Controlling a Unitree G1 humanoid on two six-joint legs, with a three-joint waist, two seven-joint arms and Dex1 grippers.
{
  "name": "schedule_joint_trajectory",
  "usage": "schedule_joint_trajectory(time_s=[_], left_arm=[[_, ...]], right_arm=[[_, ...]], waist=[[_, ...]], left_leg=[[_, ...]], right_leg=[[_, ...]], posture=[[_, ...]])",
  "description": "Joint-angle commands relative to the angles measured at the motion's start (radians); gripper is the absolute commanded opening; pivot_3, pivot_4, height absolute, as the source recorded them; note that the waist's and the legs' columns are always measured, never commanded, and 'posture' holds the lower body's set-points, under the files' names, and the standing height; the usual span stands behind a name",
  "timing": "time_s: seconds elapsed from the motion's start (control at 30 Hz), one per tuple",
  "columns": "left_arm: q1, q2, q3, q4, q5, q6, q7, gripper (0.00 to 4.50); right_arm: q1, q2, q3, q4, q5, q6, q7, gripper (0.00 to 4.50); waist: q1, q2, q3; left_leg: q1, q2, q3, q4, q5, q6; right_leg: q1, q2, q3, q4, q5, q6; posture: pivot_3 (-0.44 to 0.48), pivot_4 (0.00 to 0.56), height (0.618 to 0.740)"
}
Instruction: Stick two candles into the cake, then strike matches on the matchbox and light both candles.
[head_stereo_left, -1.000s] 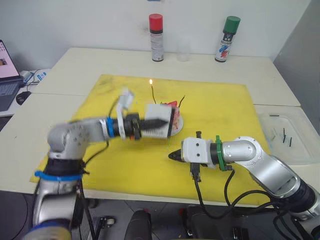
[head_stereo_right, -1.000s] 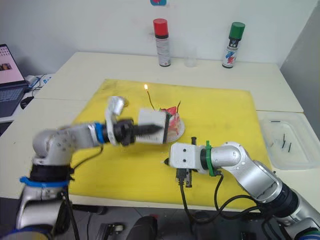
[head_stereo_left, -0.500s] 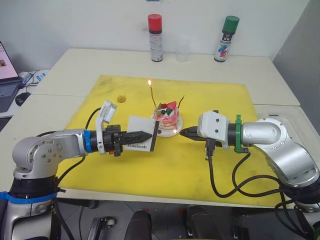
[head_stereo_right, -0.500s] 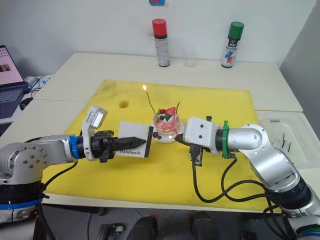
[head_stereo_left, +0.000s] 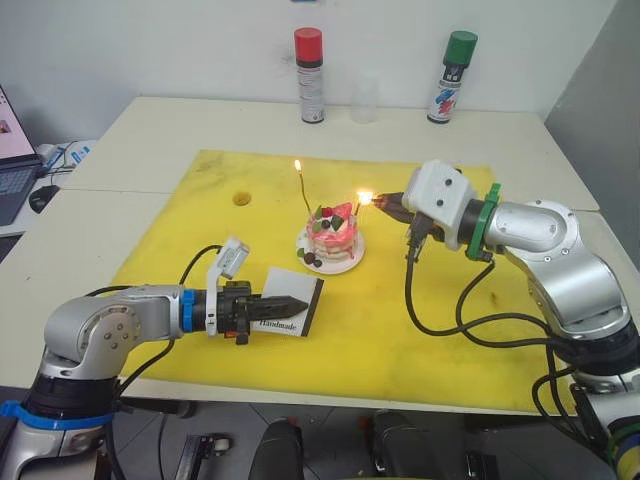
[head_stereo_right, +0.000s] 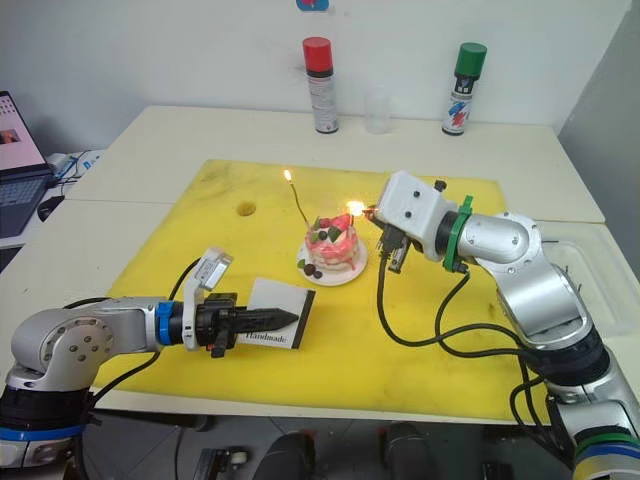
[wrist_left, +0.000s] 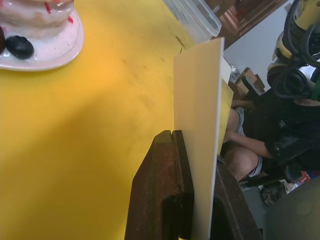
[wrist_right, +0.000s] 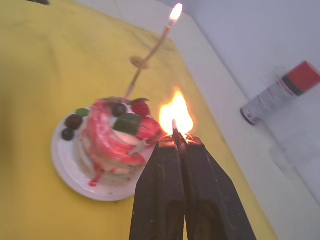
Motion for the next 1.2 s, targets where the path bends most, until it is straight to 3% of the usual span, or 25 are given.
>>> schedule_joint_trajectory(time_s=[0.03, 1.2], left_arm=[[-0.020, -0.002, -0.002, -0.016, -0.003, -0.020, -0.018, 0.00], [-0.016, -0.011, -0.022, 0.016, 0.030, -0.058, -0.061, 0.00]], right_arm=[[-0.026, 0.010, -0.019, -0.003, -0.026, -0.034, -0.020, 0.03], [0.003, 0.028, -0.013, -0.019, -0.041, -0.029, 0.010, 0.03]], waist=[[0.000, 0.000, 0.000], [-0.001, 0.000, 0.000]], left_leg=[[0.000, 0.000, 0.000, 0.000, 0.000, 0.000], [0.000, 0.000, 0.000, 0.000, 0.000, 0.000]], right_leg=[[0.000, 0.000, 0.000, 0.000, 0.000, 0.000], [0.000, 0.000, 0.000, 0.000, 0.000, 0.000]], posture=[[0.000, 0.150, 0.704], [0.000, 0.150, 0.704]])
